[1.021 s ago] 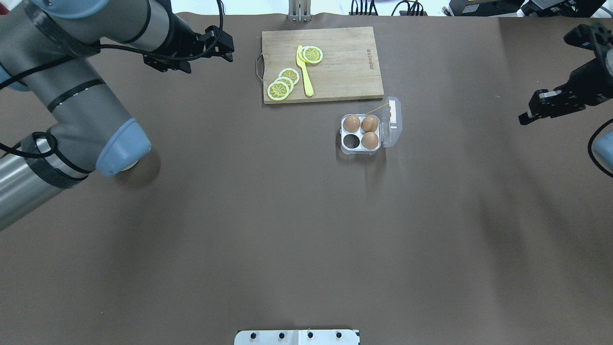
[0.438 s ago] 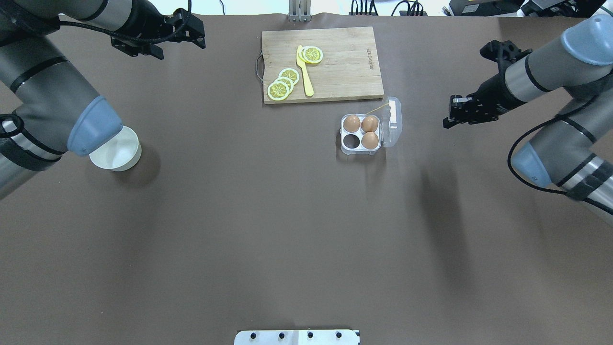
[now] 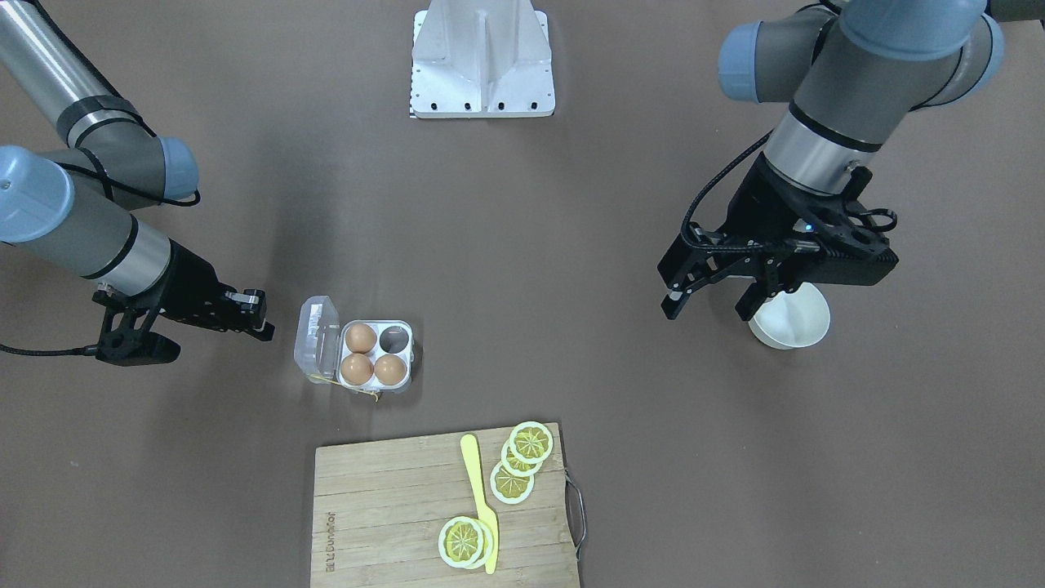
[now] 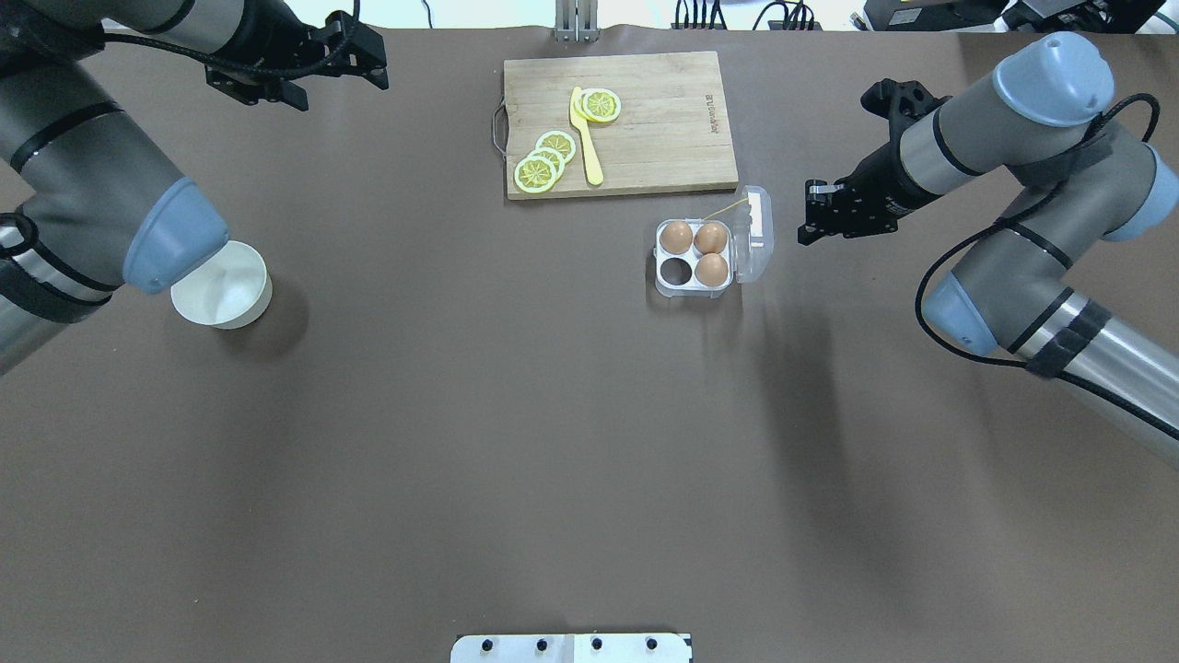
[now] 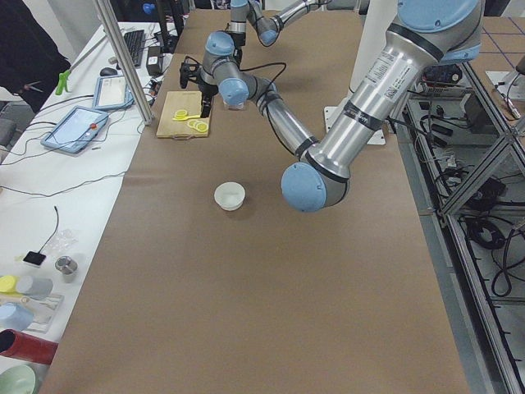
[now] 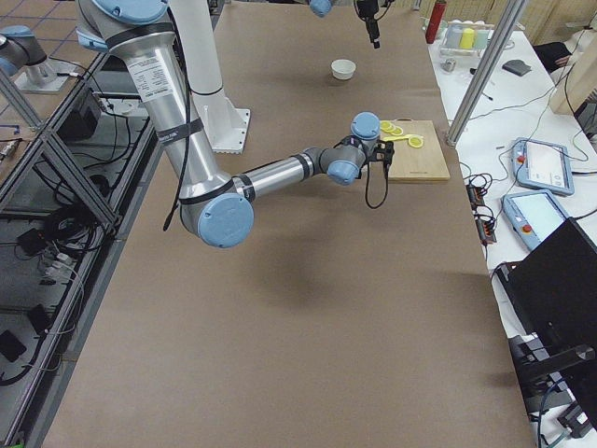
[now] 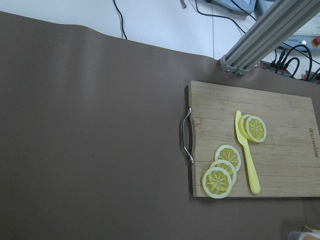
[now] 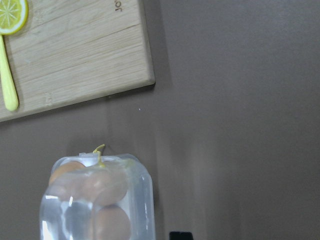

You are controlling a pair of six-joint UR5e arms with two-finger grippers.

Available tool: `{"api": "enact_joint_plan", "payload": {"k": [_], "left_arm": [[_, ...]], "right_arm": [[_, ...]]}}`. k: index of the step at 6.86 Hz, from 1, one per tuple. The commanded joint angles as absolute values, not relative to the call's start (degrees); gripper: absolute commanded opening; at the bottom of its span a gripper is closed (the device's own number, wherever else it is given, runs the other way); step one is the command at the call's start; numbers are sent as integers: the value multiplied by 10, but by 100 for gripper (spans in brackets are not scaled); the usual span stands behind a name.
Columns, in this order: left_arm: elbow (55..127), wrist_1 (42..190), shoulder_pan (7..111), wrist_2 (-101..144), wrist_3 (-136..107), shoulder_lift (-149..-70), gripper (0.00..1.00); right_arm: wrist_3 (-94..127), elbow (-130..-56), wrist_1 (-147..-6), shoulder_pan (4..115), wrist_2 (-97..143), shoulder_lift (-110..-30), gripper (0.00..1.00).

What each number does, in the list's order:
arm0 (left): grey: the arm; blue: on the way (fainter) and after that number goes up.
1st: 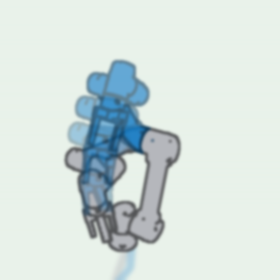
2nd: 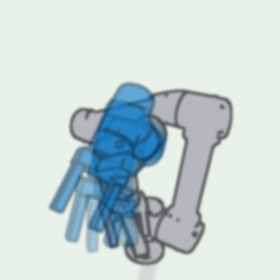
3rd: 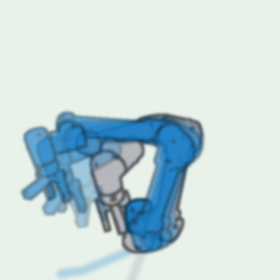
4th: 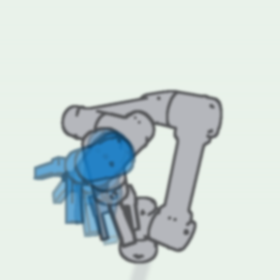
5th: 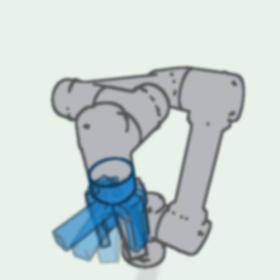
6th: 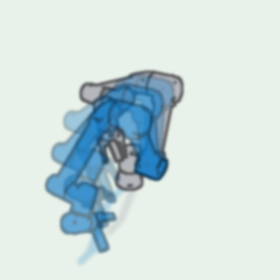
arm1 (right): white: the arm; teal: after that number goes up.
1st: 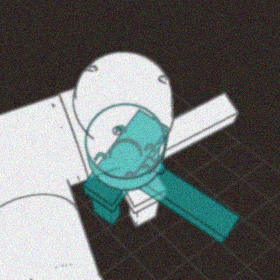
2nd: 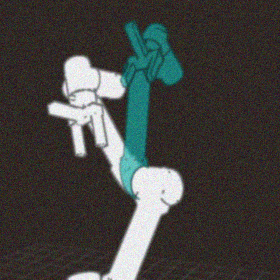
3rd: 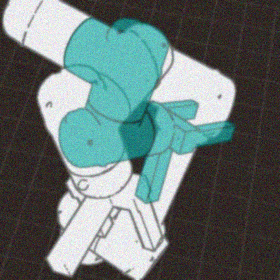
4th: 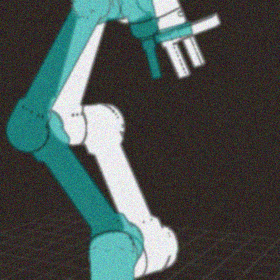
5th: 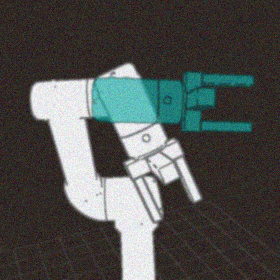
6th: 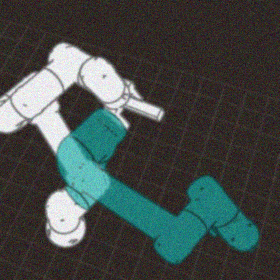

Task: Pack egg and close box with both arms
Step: 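Push the clear lid down over the eggs with the right gripper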

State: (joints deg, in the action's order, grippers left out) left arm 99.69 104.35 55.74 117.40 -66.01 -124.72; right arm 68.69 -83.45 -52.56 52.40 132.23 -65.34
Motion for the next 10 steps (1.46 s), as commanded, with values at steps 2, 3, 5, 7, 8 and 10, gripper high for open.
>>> {"api": "enact_joint_plan", "payload": {"k": [2,3,5,7,8,10], "left_arm": [[995,1044,562,1175,-657,-1240,97],[995,1045,562,1175,-649,-1235,97],[993,1046,569,1174,-622,-1219,97],[994,1045,588,1187,-562,-1195,97],[995,1047,604,1207,-539,-1167,98],[993,1045,649,1204,-387,-1109,98]], "right_arm": [[726,-799,-526,497,1318,-592,0],[750,-794,-526,483,1318,-565,0],[804,-773,-527,431,1261,-499,0],[837,-773,-537,423,1248,-455,99],[833,-786,-544,424,1245,-459,100],[743,-860,-676,479,1247,-502,100]]}}
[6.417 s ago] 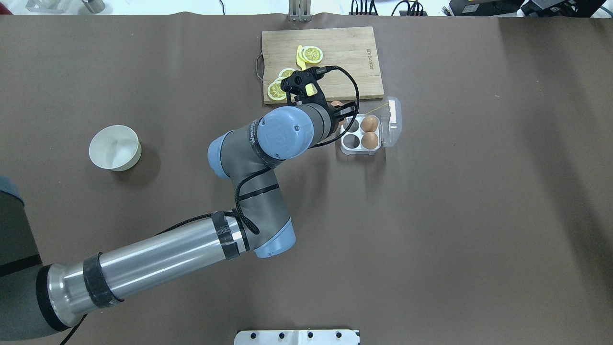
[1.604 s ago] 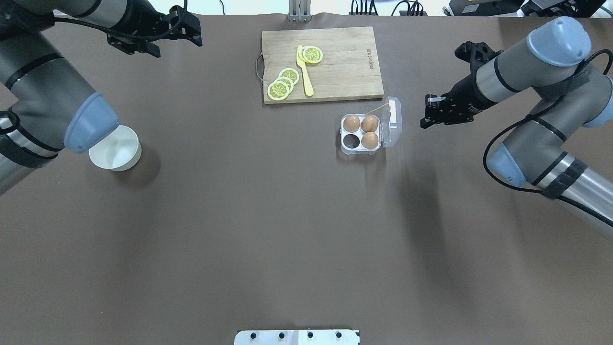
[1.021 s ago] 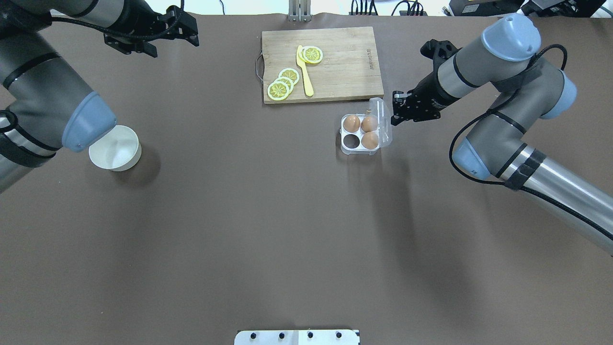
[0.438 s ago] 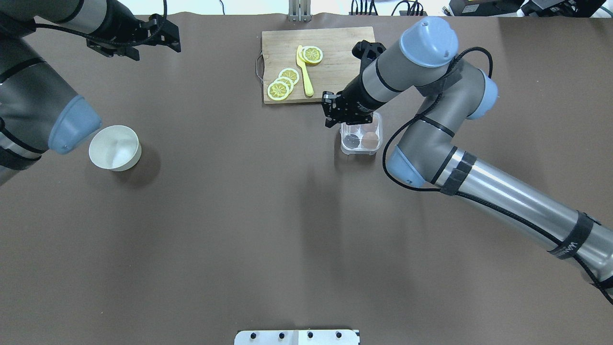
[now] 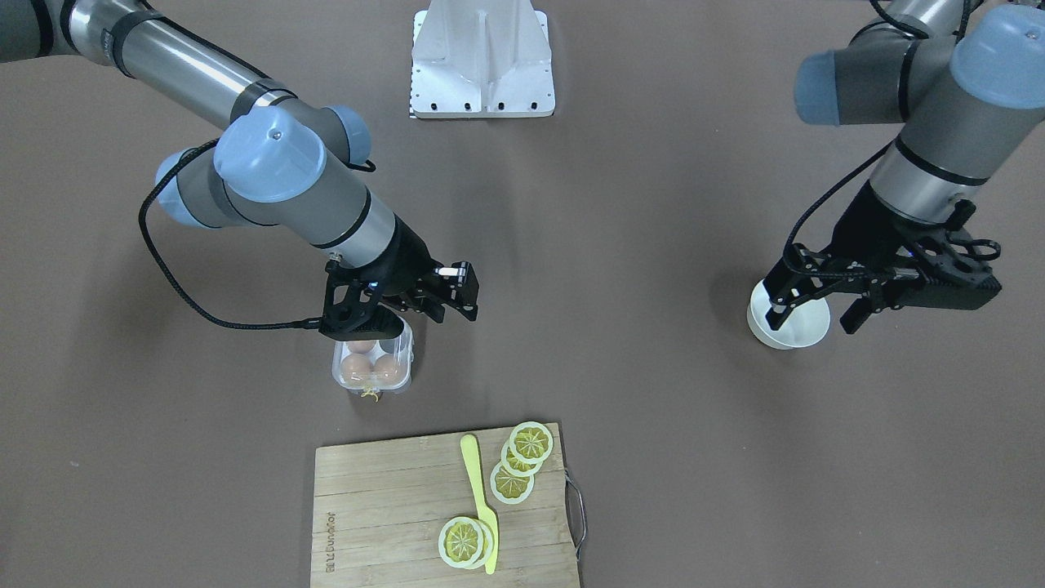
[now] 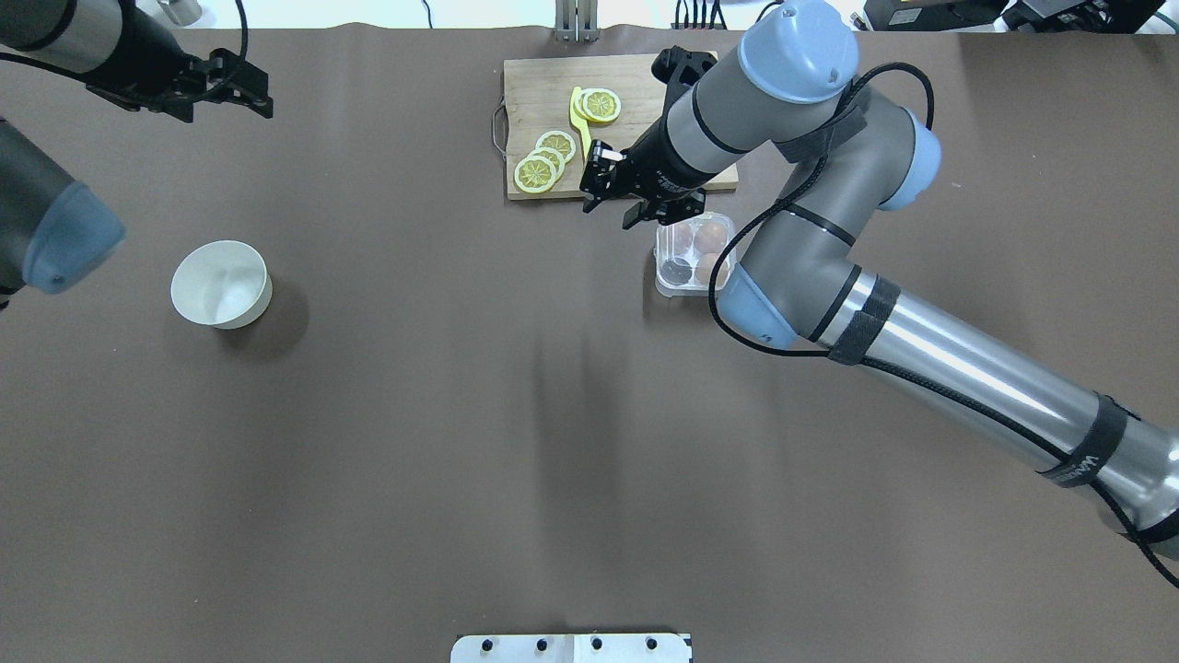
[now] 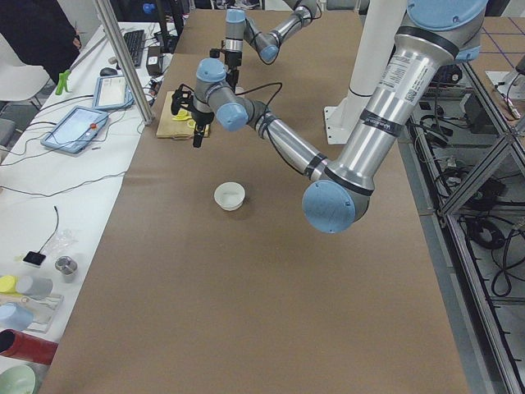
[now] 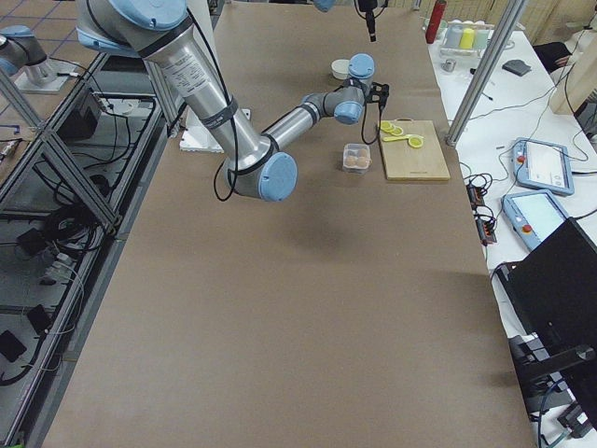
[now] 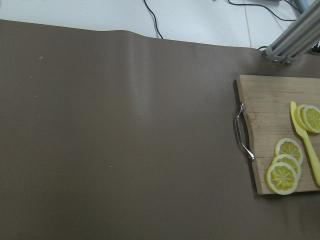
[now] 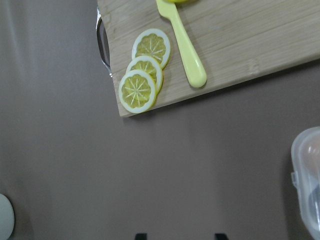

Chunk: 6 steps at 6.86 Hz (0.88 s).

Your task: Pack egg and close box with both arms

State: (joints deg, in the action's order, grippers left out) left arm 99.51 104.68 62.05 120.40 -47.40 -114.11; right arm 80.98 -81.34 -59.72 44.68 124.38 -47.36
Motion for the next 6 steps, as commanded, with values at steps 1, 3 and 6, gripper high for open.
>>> {"api": "enact_joint_plan", "payload": {"k": [1,3,6], "left_arm": [[981,1042,673,1205,-363,-1094,98],[984,1042,726,1215,-278,-1050,98],[942,953,824,1262,-89,-1045,98]], "right_arm": [[616,-935,-787,518,1252,-561,100],[337,-1018,-971,610,1256,-648,100],[67,-982,-993,788,1307,-761,100]]}}
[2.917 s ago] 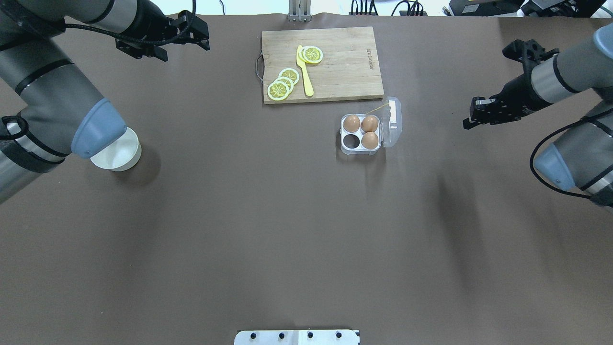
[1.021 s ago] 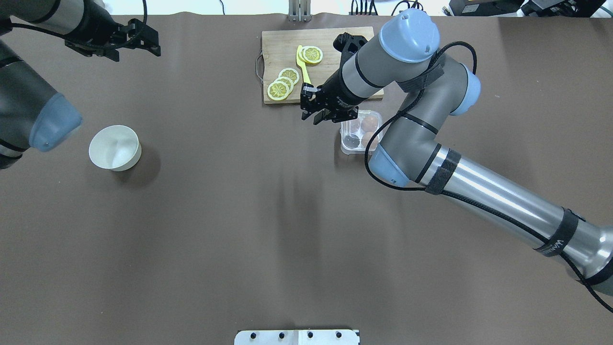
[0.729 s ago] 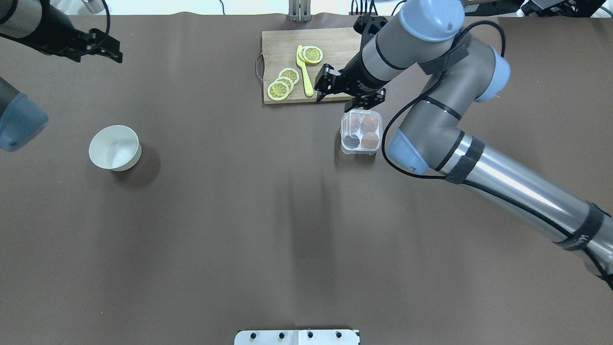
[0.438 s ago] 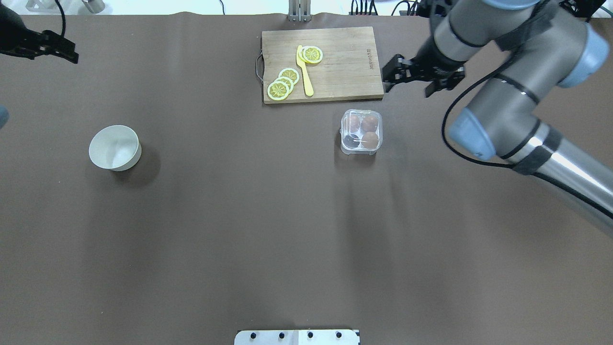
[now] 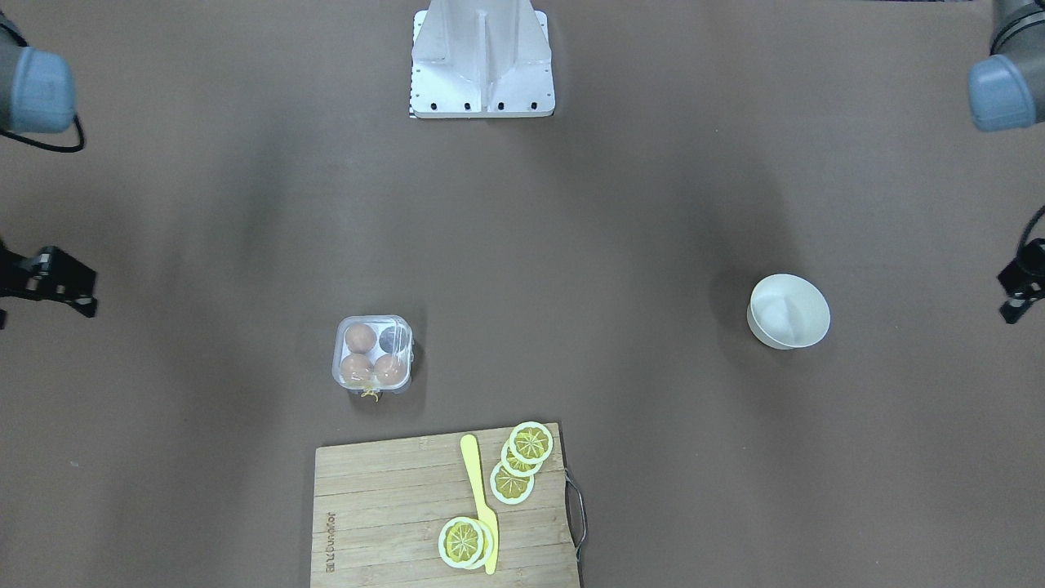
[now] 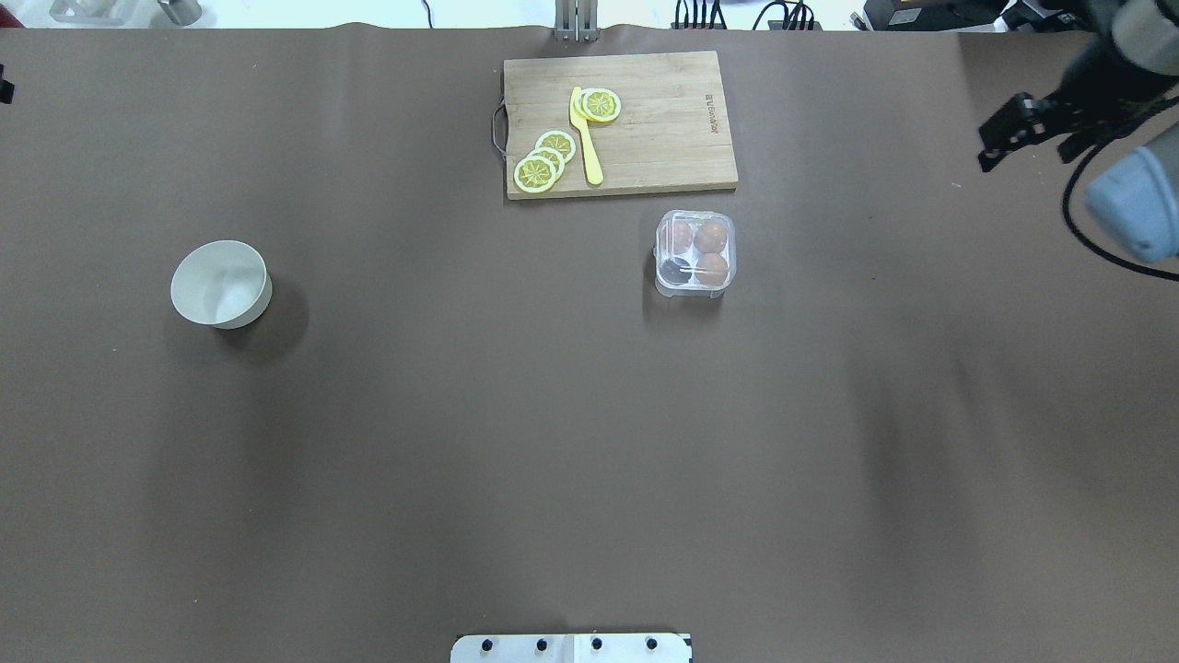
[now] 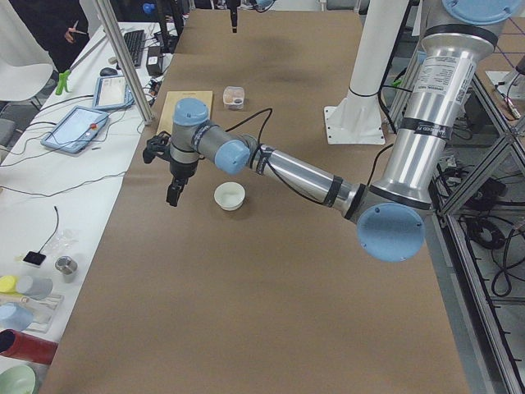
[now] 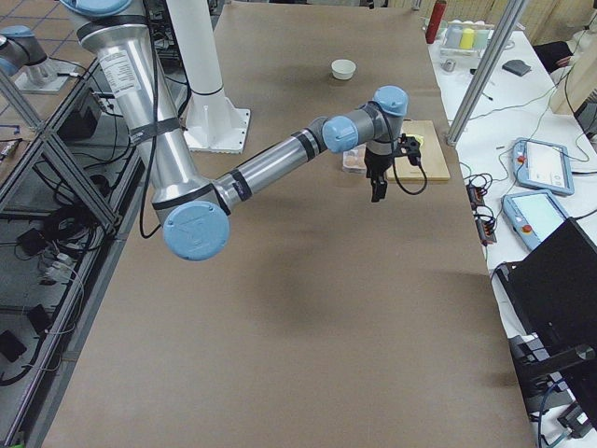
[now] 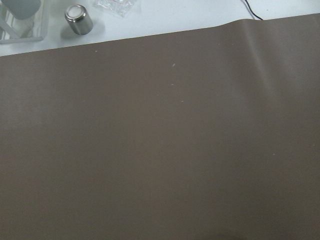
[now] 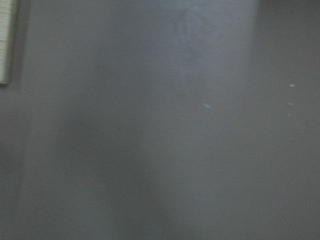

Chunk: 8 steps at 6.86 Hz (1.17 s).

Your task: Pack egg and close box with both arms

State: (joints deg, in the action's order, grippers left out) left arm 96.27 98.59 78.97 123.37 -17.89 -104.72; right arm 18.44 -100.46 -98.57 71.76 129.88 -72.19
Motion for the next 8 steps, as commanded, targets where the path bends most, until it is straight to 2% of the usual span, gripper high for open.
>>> {"api": "enact_joint_plan", "payload": {"k": [1,4,6,8], "left_arm": [[932,953,845,1266,-75,-1032,98],[865,953,904,1322,-75,-1019,98],[858,960,904,1317,-76,-978,98],[860,958,905,1317,-76,-970,98]], "right_arm": [[0,-941,-994,834,1316,-765,100],[-94,-871,-993,903,1334,-794,100],[-105,-861,-994,921,1342,-816,100],[-105,-862,-994,926,1361,-825,100]]}}
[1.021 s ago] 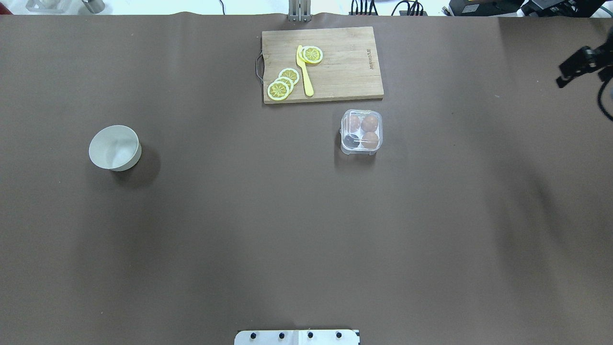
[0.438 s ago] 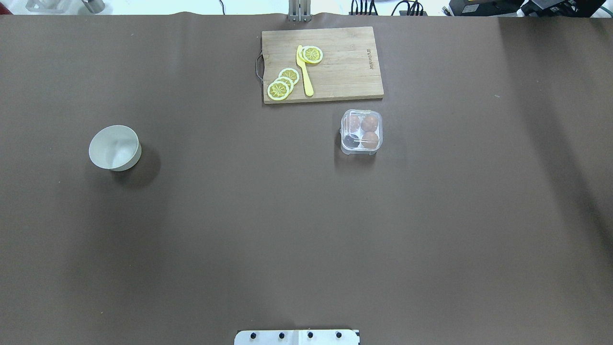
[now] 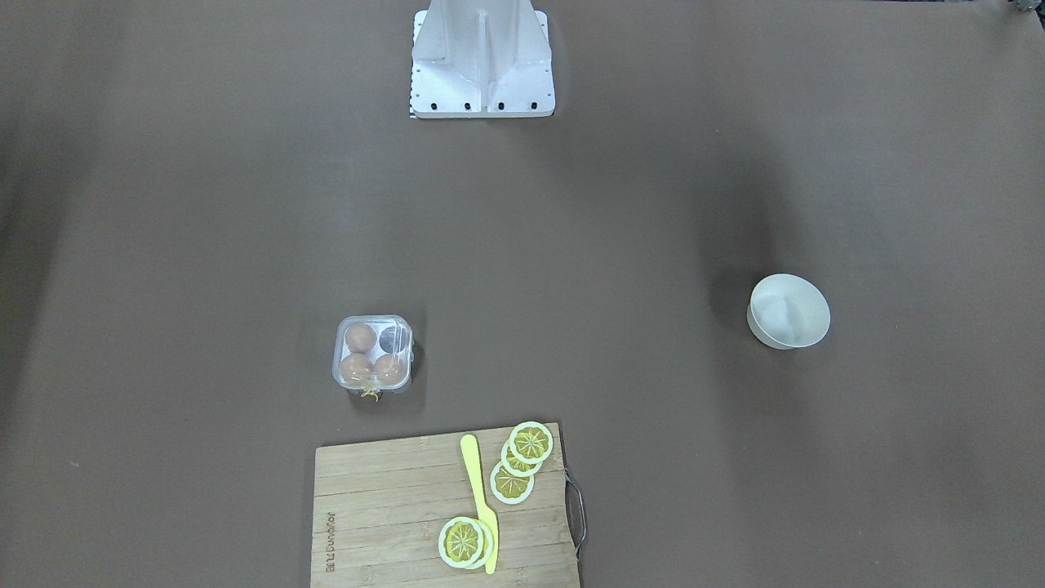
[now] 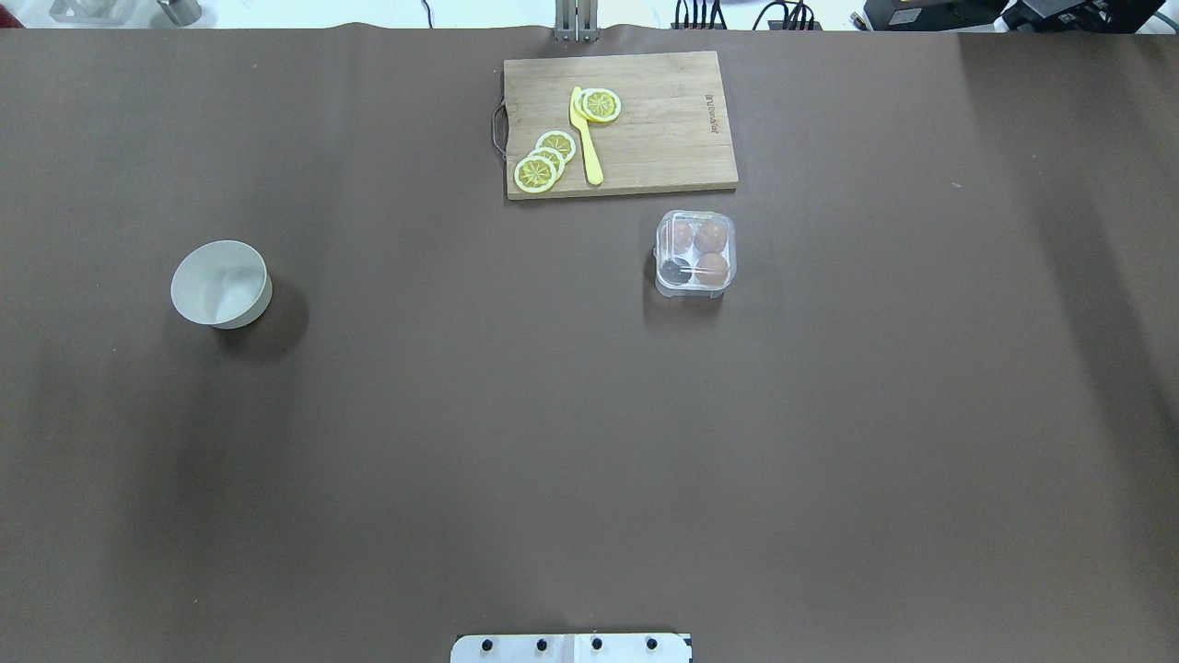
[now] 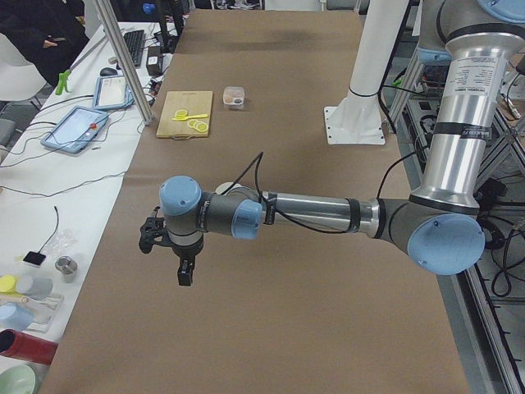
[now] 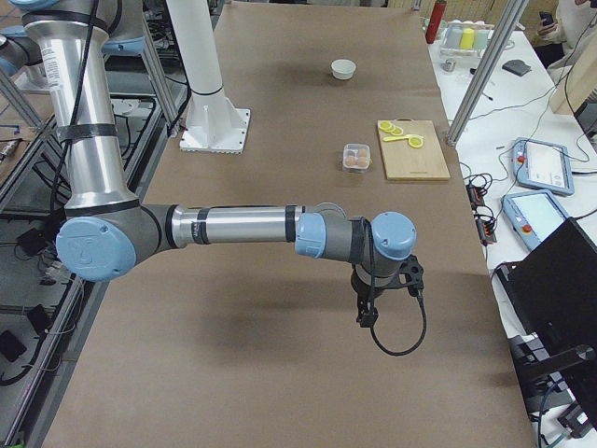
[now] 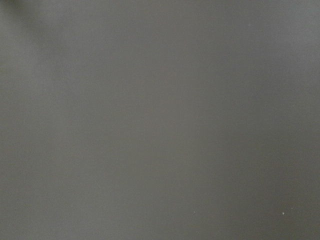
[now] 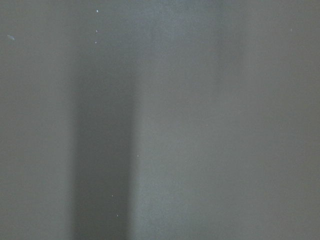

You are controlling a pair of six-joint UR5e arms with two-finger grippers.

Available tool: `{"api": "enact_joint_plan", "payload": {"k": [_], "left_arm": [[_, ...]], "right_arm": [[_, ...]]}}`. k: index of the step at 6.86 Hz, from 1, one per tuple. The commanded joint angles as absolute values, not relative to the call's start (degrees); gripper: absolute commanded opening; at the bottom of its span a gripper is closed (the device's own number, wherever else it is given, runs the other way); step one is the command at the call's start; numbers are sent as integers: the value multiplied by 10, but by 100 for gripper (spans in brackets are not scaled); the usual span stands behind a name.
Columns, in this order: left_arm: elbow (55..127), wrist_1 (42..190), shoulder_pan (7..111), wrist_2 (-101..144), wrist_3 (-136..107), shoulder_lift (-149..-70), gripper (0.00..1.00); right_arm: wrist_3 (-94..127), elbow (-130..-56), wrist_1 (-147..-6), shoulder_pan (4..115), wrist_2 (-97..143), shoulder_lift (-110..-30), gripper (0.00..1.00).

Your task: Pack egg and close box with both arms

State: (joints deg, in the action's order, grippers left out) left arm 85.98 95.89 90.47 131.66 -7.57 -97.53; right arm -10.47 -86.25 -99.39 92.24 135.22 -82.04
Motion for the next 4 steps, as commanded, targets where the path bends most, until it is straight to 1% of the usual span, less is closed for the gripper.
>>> {"api": "enact_joint_plan", "payload": {"k": [1,4], "left_arm": [[860,958,905,1316,-77,-971,98],[862,957,905,1316,-79,-972,98]], "right_arm": [[-105,-862,-994,926,1361,-824,100],[-105,-862,-995,926,1360,-824,100]]}}
